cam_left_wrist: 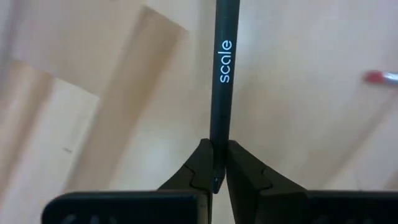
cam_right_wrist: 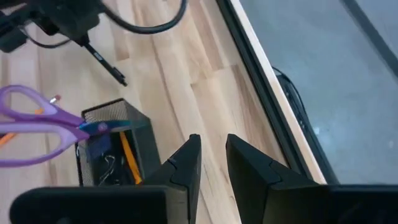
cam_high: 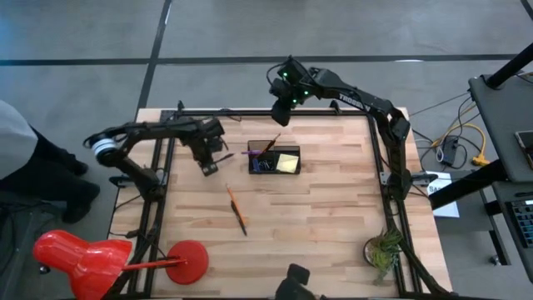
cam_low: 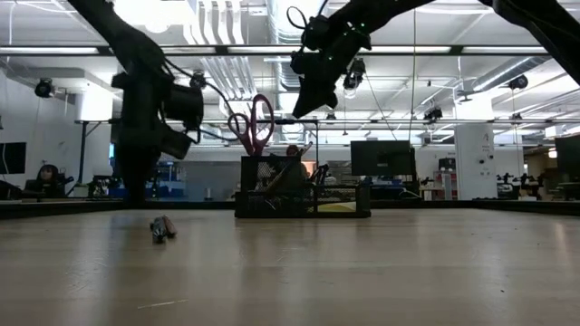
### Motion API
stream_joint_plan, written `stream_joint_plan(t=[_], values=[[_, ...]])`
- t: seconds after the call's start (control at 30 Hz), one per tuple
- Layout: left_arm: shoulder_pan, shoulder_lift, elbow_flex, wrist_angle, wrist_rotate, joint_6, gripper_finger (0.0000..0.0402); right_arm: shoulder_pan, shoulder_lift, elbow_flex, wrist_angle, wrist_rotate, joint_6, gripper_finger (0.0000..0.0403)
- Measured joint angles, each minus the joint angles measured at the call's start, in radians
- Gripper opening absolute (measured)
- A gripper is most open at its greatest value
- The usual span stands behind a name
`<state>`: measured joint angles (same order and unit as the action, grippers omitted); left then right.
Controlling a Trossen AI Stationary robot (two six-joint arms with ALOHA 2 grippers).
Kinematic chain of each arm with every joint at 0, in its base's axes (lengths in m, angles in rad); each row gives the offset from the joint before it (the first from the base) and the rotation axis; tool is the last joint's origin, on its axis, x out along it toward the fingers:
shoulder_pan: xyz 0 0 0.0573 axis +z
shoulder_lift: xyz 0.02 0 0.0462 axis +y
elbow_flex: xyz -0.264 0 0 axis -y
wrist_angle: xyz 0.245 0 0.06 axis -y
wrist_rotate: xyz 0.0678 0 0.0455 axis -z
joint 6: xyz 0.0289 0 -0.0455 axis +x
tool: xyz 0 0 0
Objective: Pick and place office supplies into organizer
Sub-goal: Put the top black pen into the black desk organizer
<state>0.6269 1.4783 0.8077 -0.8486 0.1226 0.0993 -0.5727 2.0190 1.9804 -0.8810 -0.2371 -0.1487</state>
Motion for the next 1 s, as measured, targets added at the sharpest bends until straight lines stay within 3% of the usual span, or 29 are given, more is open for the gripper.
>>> stream_joint_plan(t=[0.43, 0.6, 0.8, 1.0], values=[[-0.28, -0.245, -0.062, -0.01, -0.079, -0.324, 0.0008, 0.141, -0.084, 0.009, 0.002, 0.008, -0.025, 0.0068], [-0.34, -0.321, -0.057, -0.004, -0.191, -0.418, 0.0008, 0.18, -0.123, 0.008, 0.005, 0.129, 0.006, 0.0068], [-0.378, -0.402, -0.033, 0.014, -0.281, -0.427, 0.0008, 0.224, -0.139, 0.008, -0.059, 0.132, -0.022, 0.0068], [-0.421, -0.49, 0.011, 0.104, -0.291, -0.298, 0.0007, 0.307, -0.138, 0.007, -0.061, 0.132, -0.033, 0.0075]])
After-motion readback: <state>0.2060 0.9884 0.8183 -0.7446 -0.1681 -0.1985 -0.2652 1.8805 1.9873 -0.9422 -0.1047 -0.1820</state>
